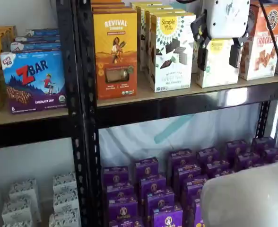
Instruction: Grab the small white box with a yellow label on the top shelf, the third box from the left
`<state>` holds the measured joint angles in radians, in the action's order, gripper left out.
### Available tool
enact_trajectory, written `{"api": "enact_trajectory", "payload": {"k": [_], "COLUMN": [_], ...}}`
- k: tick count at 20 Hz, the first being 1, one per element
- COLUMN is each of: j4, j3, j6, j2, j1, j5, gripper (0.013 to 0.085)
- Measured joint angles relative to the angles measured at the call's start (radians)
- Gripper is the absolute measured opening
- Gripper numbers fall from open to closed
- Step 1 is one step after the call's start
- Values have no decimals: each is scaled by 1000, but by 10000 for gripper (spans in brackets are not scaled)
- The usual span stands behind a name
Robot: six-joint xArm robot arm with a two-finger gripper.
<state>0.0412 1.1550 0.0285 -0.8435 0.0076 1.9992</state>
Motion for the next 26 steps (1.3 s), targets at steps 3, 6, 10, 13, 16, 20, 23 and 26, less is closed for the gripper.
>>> {"api": "enact_trajectory", "payload": {"k": [3,6,10,13,16,20,23,26], "j4": [27,30,21,-6,-22,-50,-47,-32], "j3": [-2,-2,-6,-17,-22,-3,29,59], "j6": [-12,-15,-19,-31,-71,-139,-199,-246], "j2": [-2,-2,-4,-8,6,61,122,173], "j1": [-25,-28,-28,-28,-65,-127,-191,-240], "j5": [-2,-2,-9,-45,-104,-204,-262,-296], "gripper": [850,850,850,850,850,850,850,850]}}
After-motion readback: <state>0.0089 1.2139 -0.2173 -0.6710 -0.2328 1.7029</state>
